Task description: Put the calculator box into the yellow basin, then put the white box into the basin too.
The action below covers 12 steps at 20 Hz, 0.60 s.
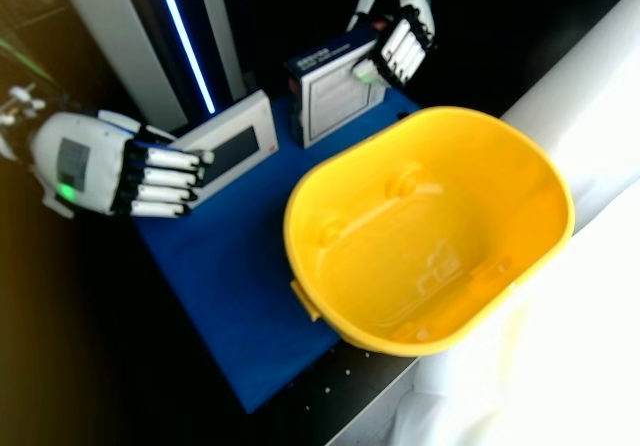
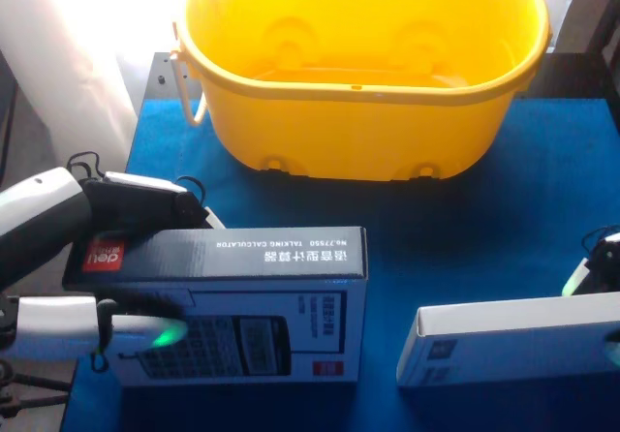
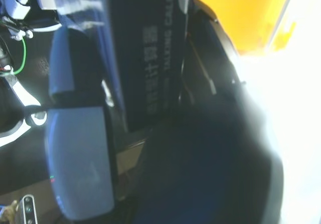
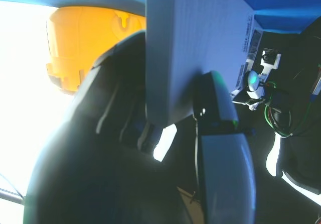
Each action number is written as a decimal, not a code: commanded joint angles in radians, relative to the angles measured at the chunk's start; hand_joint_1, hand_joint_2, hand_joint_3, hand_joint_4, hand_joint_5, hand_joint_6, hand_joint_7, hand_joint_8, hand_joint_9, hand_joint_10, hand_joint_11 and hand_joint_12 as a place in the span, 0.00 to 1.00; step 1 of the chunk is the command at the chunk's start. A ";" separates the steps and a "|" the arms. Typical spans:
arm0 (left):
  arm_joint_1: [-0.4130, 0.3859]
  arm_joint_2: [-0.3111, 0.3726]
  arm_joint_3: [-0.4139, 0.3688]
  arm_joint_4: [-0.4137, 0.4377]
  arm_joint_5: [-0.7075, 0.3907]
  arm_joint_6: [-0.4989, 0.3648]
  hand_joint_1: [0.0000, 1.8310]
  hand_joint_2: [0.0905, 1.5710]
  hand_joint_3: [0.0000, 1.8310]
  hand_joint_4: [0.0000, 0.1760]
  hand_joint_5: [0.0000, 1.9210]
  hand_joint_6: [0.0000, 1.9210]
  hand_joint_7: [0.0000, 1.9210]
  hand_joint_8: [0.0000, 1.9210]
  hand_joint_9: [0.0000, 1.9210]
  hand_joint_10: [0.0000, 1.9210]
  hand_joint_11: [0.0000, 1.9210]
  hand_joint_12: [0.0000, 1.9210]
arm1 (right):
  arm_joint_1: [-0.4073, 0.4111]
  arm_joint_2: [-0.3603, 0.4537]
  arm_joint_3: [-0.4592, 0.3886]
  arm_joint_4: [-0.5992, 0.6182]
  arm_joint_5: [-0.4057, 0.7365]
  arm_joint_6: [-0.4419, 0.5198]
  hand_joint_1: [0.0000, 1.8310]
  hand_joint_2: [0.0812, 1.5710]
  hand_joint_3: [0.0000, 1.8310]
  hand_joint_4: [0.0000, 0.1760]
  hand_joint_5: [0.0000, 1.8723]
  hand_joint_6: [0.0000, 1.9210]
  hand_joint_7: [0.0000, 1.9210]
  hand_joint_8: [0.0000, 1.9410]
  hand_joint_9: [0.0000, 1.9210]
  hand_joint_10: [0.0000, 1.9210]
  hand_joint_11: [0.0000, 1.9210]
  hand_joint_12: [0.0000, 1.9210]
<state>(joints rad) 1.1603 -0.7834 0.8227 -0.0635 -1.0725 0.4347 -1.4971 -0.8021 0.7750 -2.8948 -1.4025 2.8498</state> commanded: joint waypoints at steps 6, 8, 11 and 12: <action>-0.001 0.022 0.001 -0.033 -0.267 -0.019 0.75 0.69 0.00 0.00 0.46 0.50 0.50 0.52 0.50 0.63 0.49 0.62 | 0.014 0.000 0.003 0.012 -0.215 0.008 0.74 0.72 0.00 0.00 0.47 0.60 0.44 0.59 0.43 0.70 0.36 0.80; -0.001 0.032 0.001 -0.048 -0.331 -0.017 0.75 0.70 0.00 0.00 0.42 0.56 0.50 0.49 0.53 0.60 0.54 0.55 | 0.020 0.001 0.003 0.017 -0.233 0.008 0.74 0.73 0.00 0.00 0.47 0.59 0.42 0.61 0.42 0.73 0.36 0.83; -0.004 0.043 0.004 -0.089 -0.446 0.014 0.75 0.69 0.00 0.00 0.45 0.51 0.52 0.46 0.53 0.59 0.51 0.54 | 0.044 0.000 0.003 0.017 -0.240 0.008 0.74 0.73 0.00 0.00 0.47 0.60 0.42 0.60 0.42 0.73 0.36 0.83; -0.008 0.045 0.005 -0.095 -0.467 0.020 0.75 0.69 0.00 0.00 0.46 0.50 0.52 0.46 0.53 0.60 0.51 0.54 | 0.049 0.000 0.003 0.017 -0.240 0.008 0.74 0.73 0.00 0.00 0.47 0.60 0.42 0.61 0.41 0.74 0.36 0.84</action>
<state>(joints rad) 1.1614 -0.7418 0.8238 -0.1505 -1.3849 0.4648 -1.4609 -0.8021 0.7757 -2.8723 -1.5162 2.8491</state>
